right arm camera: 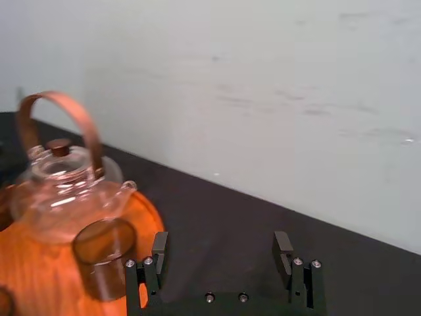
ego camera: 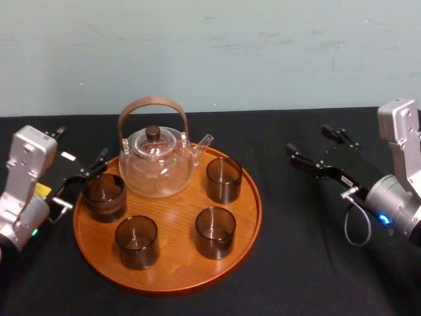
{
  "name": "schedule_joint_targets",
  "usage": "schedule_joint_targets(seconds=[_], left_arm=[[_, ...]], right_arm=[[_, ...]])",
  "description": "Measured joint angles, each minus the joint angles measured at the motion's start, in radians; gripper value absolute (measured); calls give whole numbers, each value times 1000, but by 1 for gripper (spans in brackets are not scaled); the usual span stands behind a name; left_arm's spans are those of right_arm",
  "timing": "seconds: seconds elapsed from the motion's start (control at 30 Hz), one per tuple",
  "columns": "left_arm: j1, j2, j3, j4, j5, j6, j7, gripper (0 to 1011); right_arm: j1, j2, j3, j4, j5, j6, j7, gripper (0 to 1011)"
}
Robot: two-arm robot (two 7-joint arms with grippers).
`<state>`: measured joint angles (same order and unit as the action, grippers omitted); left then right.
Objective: Pick up the glass from the table and place it on the tray.
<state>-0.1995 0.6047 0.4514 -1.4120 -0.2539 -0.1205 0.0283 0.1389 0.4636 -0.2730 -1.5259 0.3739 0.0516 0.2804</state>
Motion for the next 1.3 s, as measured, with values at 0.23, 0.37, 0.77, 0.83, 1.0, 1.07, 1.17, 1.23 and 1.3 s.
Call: schedule_joint_targets(seconds=[0.23, 0.37, 0.77, 0.83, 1.0, 1.07, 1.17, 1.23, 1.3], left_arm=[[0, 0, 0, 0, 0, 0, 0, 1001], [0, 0, 0, 0, 0, 0, 0, 1001], [0, 0, 0, 0, 0, 0, 0, 1001], [0, 0, 0, 0, 0, 0, 0, 1001], [0, 0, 0, 0, 0, 0, 0, 1002], [0, 0, 0, 0, 0, 0, 0, 1001], [0, 0, 0, 0, 0, 0, 0, 1001], [0, 0, 0, 0, 0, 0, 0, 1001], [0, 0, 0, 0, 0, 0, 0, 1001]], right_arm=[[-5, -51, 17, 40, -38, -42, -49, 1002], [-2, -71, 23, 59, -52, -45, -56, 1002], [-3, -69, 24, 57, -52, -47, -57, 1002], [-3, -69, 23, 56, -52, -47, -58, 1002], [-4, -68, 23, 56, -52, -47, -58, 1002], [-4, -68, 23, 55, -52, -47, -58, 1002], [-4, -68, 23, 55, -51, -47, -58, 1002], [-4, -68, 23, 55, -51, -47, -58, 1002], [-4, -67, 23, 55, -51, -47, -58, 1002]])
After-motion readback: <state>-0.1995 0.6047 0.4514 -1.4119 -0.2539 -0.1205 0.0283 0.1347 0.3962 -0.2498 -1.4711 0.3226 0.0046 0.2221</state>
